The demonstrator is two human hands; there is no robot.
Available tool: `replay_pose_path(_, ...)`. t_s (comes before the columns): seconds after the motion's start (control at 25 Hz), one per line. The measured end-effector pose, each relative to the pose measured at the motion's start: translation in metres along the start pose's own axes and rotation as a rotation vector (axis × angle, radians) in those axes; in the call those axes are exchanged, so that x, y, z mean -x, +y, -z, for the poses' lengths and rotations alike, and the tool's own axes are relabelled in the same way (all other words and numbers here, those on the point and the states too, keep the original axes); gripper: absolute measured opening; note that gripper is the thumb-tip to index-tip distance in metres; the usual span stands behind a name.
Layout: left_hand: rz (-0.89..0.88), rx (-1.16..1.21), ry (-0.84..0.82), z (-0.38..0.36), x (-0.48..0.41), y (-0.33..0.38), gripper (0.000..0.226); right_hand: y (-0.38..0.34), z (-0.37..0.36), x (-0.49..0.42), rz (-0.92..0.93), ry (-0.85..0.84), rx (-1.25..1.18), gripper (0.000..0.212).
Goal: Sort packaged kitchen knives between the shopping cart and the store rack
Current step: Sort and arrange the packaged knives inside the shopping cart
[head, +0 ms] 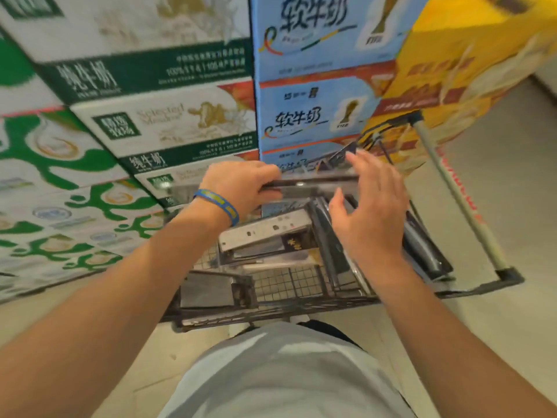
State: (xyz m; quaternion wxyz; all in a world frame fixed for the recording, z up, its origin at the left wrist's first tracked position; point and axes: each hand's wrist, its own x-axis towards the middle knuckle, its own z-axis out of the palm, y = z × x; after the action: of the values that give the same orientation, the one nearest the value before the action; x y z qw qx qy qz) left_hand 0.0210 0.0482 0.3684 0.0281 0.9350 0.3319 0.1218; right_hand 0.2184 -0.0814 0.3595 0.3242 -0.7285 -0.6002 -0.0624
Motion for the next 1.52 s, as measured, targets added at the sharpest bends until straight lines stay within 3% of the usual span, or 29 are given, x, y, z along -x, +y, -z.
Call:
replay_pose_path(0.08, -0.22, -0.108, -0.078, 0.014, -0.032, 0.024, 0.025, 0.017, 0.017, -0.019, 0.12, -0.087, 0.145, 0.055)
replay_pose_path(0.2, -0.331, -0.275, -0.139, 0.021, -0.065, 0.063, 0.024, 0.037, 0.034, -0.022, 0.024, -0.518, 0.096, 0.042)
replay_pose_path(0.24, -0.345, -0.281, -0.103, 0.022, -0.072, 0.072, 0.022, 0.044, 0.035, -0.017, -0.008, -0.559, 0.099, 0.033)
replay_pose_path(0.32, -0.374, -0.217, 0.086, 0.025, -0.084, 0.081, 0.021, 0.057, 0.043, -0.013, -0.045, -0.47, 0.098, 0.017)
replay_pose_path(0.44, -0.317, 0.021, 0.47, 0.016, -0.087, 0.094, 0.024, 0.07, 0.06, -0.02, -0.215, -0.374, -0.115, 0.018)
replay_pose_path(0.52, -0.141, 0.163, 0.564, -0.004, -0.073, 0.104, 0.027, 0.078, 0.068, -0.025, -0.345, -0.269, -0.235, 0.016)
replay_pose_path(0.56, 0.051, 0.232, 0.49, -0.02, -0.06, 0.108, 0.032, 0.082, 0.07, -0.025, -0.374, -0.222, -0.248, 0.017)
replay_pose_path(0.64, 0.59, 0.412, 0.1, -0.053, -0.034, 0.113, 0.049, 0.086, 0.065, -0.02, -0.386, -0.23, -0.206, 0.018)
replay_pose_path(0.72, 1.094, 0.834, -0.252, -0.082, -0.015, 0.124, 0.058, 0.089, 0.05, -0.011, -0.38, -0.342, -0.077, 0.02)
replay_pose_path(0.8, 1.404, 1.302, -0.272, -0.1, -0.005, 0.137, 0.047, 0.095, 0.028, 0.002, -0.374, -0.534, 0.099, 0.02)
replay_pose_path(0.92, 1.433, 1.427, -0.206, -0.115, 0.003, 0.142, 0.03, 0.105, -0.002, 0.037, -0.321, -0.691, 0.349, 0.028)
replay_pose_path(1.12, 1.26, 1.526, -0.291, -0.109, 0.026, 0.146, 0.025, 0.12, -0.021, 0.057, -0.159, -0.581, 0.473, 0.033)
replay_pose_path(1.24, 1.302, 1.506, -0.282, -0.116, 0.041, 0.143, 0.019, 0.119, -0.02, 0.053, -0.167, -0.568, 0.454, 0.039)
replay_pose_path(1.4, 1.404, 1.43, -0.332, -0.128, 0.073, 0.127, 0.03, 0.089, -0.015, 0.052, -0.079, -0.328, 0.113, 0.03)
replay_pose_path(1.52, 1.536, 1.302, -0.4, -0.134, 0.088, 0.107, 0.035, 0.044, -0.021, 0.063, 0.079, -0.408, -0.325, 0.028)
